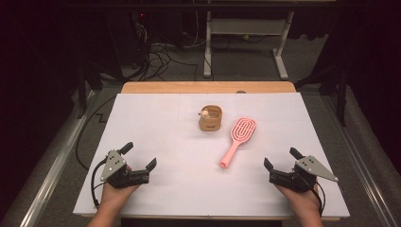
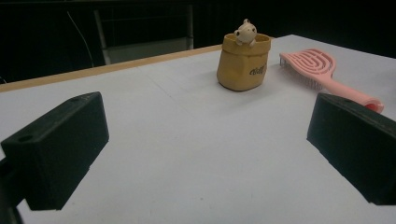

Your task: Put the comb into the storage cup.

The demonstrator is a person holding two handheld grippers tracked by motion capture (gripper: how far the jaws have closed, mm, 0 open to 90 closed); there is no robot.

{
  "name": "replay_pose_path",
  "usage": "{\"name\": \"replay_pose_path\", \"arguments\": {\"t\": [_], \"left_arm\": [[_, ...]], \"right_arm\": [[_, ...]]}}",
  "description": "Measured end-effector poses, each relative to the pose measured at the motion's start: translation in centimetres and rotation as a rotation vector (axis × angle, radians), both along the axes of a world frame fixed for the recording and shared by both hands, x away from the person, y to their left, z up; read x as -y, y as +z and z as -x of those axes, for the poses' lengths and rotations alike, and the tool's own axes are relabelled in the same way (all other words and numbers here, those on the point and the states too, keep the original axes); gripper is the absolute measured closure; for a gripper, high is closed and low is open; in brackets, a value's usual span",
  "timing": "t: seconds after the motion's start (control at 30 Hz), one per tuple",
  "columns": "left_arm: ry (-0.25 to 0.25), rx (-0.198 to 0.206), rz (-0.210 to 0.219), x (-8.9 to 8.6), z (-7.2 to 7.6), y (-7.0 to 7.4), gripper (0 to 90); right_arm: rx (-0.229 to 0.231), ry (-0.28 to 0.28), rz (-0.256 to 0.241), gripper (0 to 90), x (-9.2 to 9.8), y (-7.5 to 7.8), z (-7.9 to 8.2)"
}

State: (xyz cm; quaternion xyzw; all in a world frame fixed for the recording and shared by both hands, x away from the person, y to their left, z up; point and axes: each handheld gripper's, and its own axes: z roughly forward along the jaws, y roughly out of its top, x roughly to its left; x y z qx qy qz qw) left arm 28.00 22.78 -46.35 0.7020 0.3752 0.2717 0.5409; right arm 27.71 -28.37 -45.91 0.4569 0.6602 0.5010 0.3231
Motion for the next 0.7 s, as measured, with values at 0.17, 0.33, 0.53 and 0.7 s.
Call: {"name": "replay_pose_path", "arguments": {"t": [0.17, 0.33, 0.53, 0.7], "left_arm": [[-0.006, 0.003, -0.018, 0.23, -0.01, -0.12, 0.0], [-0.006, 0.016, -0.019, 0.24, 0.06, -0.07, 0.0], [-0.016, 0.024, -0.024, 0.31, -0.18, -0.3, 0.0], [-0.027, 0.001, -0.02, 0.35, -0.59, -0.52, 0.0]], "right_arm": [[0.004, -0.002, -0.001, 0.7, 0.09, 0.07, 0.02], [0.001, -0.008, 0.011, 1.5, 0.05, 0.13, 0.02], [-0.017, -0.008, 0.016, 8.7, -0.25, 0.3, -0.18], [-0.033, 0.01, 0.029, 15.8, -0.81, 0.28, -0.59]]}}
